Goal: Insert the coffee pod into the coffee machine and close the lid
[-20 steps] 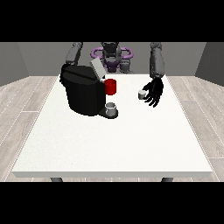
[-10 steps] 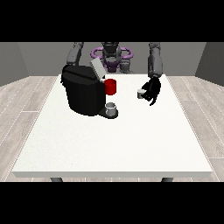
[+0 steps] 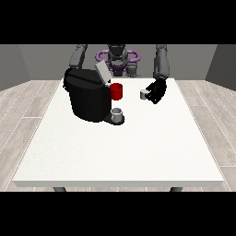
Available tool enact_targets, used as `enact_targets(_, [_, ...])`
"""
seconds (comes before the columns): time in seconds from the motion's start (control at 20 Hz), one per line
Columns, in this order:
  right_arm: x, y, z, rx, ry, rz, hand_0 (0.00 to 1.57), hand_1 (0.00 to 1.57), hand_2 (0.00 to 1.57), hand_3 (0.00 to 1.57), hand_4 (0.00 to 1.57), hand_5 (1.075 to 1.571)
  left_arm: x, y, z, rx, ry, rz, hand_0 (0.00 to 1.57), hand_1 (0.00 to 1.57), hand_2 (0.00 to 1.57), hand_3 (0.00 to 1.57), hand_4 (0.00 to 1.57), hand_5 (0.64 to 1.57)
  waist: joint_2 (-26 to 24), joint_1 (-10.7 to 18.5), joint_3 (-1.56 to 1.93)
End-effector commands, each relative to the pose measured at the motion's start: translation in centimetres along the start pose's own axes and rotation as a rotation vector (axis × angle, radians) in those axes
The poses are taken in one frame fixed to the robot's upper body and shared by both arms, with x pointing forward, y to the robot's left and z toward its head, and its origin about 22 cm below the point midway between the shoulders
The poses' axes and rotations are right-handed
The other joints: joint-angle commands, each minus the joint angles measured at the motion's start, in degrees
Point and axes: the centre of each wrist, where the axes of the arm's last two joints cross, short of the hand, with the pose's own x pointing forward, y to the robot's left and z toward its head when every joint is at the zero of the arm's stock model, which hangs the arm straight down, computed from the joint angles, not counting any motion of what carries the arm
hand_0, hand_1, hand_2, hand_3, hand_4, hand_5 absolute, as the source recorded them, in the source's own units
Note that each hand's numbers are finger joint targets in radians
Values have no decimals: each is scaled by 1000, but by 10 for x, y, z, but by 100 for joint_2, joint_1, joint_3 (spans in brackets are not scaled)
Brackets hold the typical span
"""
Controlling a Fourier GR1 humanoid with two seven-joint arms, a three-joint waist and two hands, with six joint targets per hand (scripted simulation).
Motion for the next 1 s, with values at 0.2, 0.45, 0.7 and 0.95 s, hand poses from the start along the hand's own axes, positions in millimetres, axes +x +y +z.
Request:
enact_targets(0.2, [-22, -18, 15, -18, 86, 33, 0, 0, 0, 0, 235, 1571, 22, -12, -8, -85, -29, 13, 1404, 1404, 1377, 1284, 602, 1571, -675, 191, -4])
enact_targets(0.45, [-23, 13, 21, 23, 94, 32, 0, 0, 0, 0, 298, 1571, 44, 8, -23, -25, -11, 87, 1256, 1256, 1311, 1263, 576, 1571, -828, 18, -6])
enact_targets(0.7, [-14, -25, 2, -19, 63, 46, 0, 0, 0, 0, 295, 1571, 45, 13, -18, -45, -60, 59, 1256, 1256, 1311, 1263, 576, 1571, -761, 287, -5])
enact_targets(0.95, [-24, -24, 18, -14, 118, 40, 0, 0, 0, 0, 173, 1571, 81, 13, -32, -84, -70, 85, 1461, 1461, 1471, 1425, 629, 1571, -939, 80, -5])
